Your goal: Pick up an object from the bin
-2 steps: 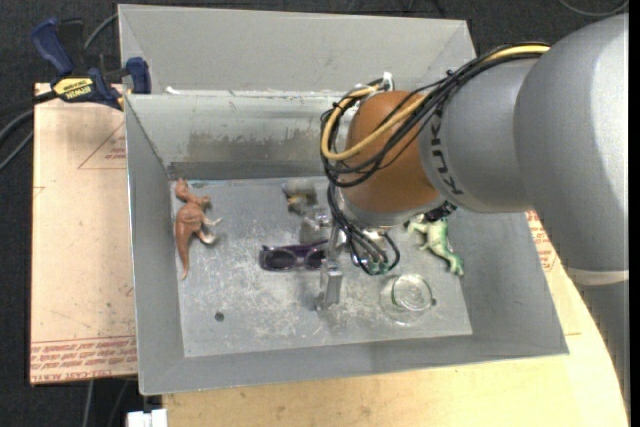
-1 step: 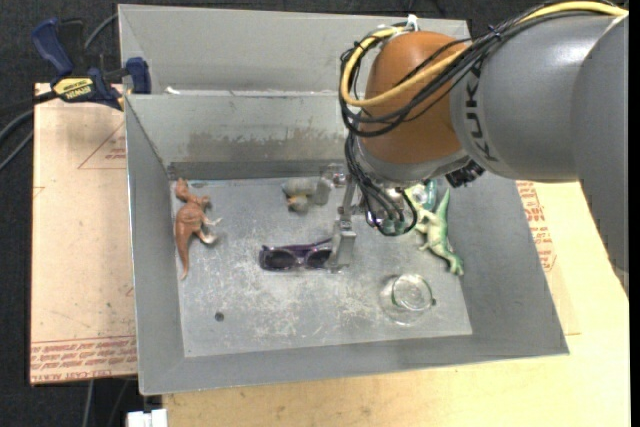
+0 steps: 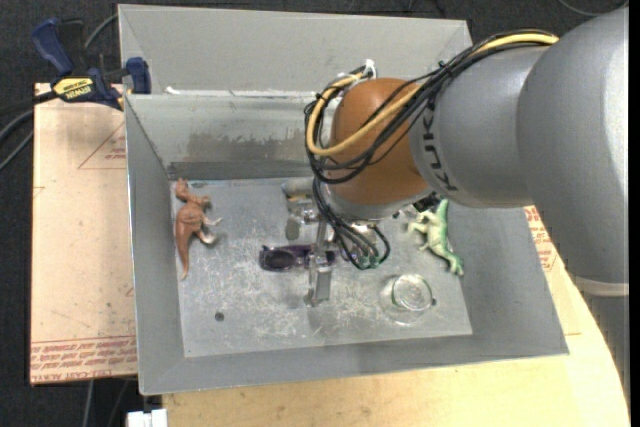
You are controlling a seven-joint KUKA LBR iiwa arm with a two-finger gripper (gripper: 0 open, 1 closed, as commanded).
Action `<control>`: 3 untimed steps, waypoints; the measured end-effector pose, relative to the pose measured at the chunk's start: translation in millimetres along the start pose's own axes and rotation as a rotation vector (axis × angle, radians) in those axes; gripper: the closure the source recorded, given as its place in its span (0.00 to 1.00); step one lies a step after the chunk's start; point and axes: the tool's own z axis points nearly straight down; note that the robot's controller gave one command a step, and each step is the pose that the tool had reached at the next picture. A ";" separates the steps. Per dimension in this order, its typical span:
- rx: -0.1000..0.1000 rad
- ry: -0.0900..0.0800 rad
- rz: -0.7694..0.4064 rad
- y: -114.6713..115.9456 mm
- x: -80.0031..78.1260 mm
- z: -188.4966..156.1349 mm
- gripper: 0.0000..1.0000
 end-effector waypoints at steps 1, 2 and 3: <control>0.001 -0.016 0.157 -3.0 6.6 28.7 0.00; -0.001 -0.005 0.115 -12.1 -3.2 27.0 1.00; -0.001 -0.005 0.115 -12.1 -3.2 27.0 1.00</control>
Offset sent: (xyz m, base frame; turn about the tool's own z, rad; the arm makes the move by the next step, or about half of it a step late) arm 0.0028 -0.0118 -0.0279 0.1137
